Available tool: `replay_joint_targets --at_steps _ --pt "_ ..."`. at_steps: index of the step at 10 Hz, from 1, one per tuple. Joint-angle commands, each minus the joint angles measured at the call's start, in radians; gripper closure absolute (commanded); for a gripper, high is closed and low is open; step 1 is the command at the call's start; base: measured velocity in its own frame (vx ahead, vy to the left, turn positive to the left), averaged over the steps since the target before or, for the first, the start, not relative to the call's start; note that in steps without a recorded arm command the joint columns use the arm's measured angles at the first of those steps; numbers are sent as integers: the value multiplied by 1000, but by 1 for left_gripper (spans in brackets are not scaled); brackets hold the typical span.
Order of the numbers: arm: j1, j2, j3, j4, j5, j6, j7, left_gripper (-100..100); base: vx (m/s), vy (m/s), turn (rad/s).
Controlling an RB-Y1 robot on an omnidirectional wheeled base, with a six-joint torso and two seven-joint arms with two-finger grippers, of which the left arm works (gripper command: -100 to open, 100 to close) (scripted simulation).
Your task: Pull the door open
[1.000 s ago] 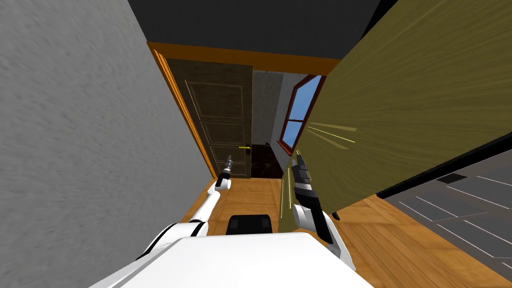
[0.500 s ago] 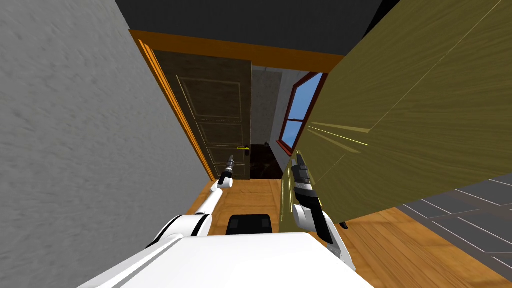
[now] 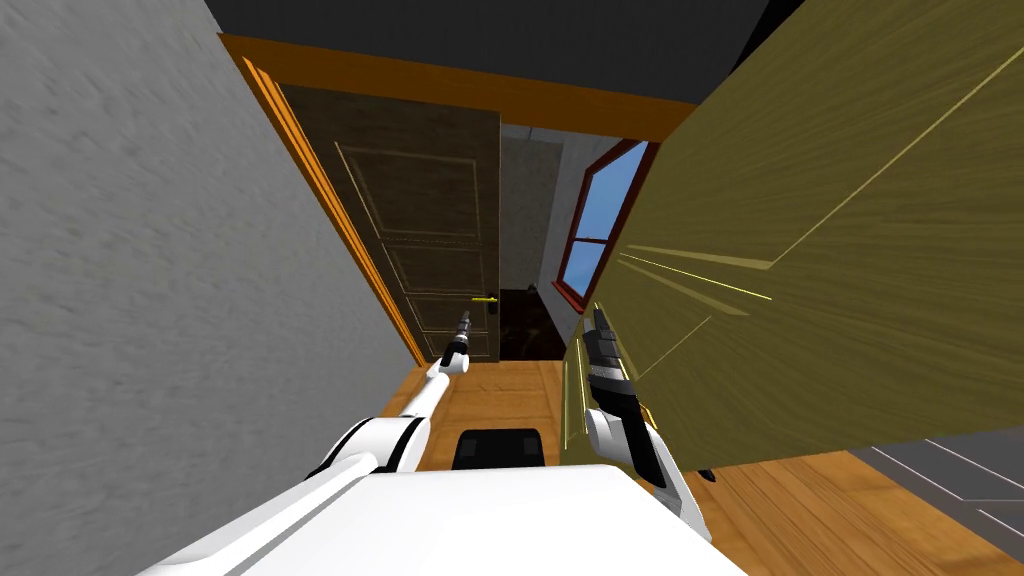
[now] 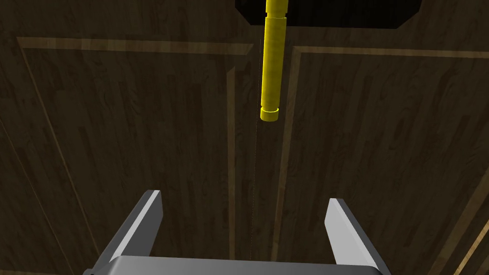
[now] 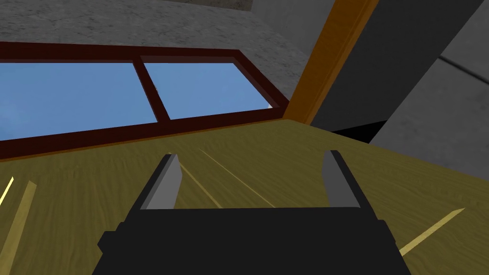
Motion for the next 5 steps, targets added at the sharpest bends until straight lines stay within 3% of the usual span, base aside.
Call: replay_joint_targets --at_steps 1,2,5 --pt "-19 -6 4 29 1 0 -2 -100 66 -11 -37" --pt "-43 -12 9 67 3 0 -3 -100 116 -28 -57" --pt "-71 -20 14 108 4 1 -4 -100 94 -1 -30"
